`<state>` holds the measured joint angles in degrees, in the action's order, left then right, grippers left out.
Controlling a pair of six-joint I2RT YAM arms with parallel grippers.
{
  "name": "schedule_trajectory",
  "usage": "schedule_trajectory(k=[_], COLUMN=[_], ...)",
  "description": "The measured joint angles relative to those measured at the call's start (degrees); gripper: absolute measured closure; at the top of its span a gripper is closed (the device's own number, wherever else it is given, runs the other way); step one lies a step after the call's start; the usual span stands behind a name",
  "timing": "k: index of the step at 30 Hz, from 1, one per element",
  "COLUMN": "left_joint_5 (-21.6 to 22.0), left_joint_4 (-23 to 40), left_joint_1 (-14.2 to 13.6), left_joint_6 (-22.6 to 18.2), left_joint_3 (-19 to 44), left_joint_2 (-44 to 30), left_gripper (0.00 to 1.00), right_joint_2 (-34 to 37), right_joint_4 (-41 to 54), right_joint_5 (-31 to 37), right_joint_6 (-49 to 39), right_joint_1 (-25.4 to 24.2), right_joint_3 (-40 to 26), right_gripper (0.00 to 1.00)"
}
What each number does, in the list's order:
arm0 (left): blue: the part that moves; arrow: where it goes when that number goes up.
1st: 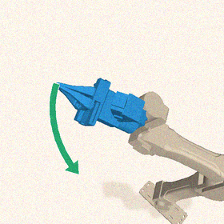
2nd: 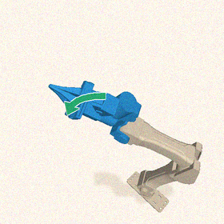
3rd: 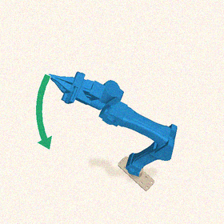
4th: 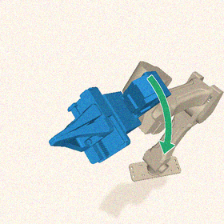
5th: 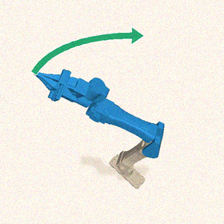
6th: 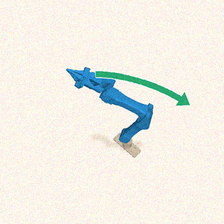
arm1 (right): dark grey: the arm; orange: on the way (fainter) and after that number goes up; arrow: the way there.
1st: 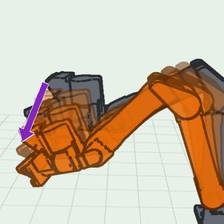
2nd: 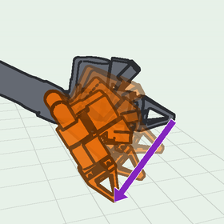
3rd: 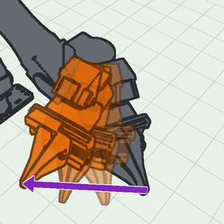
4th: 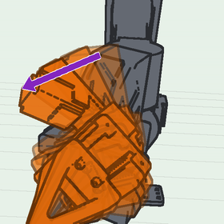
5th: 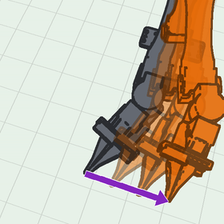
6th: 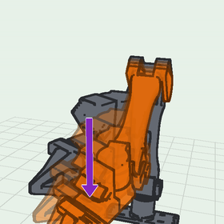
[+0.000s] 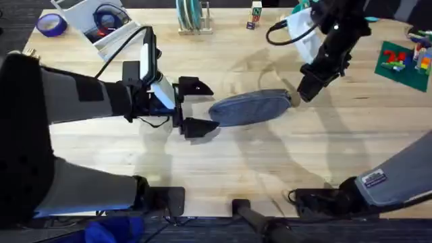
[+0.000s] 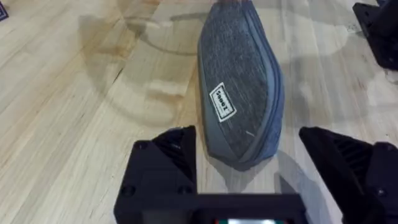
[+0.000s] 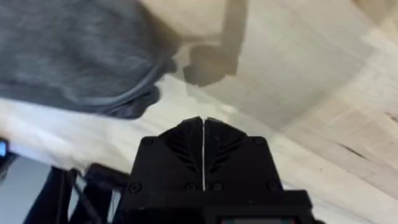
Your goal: Unzip the bag, pick up the pens from the table one at a time and place them inside, then zip the bag closed.
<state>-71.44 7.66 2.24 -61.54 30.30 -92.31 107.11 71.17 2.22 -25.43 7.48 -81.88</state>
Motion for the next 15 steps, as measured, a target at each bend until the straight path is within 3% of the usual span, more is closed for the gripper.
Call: schedule_trajectory(k=[15], left_joint_5=[0.77], left_joint_4=[0.04], left_joint_1=[0.00], left_joint_6=[-0.01], left_joint_3=[0.00], left_joint_2=[0.00], left_gripper=[0.006], right_joint_2=[-0.02], right_joint_4=[13.68], right_joint_5=[-1.15], right_joint_6=[7.18], right_joint_1=[8.98], right_joint_3=[-13.47], right_gripper=[0.967])
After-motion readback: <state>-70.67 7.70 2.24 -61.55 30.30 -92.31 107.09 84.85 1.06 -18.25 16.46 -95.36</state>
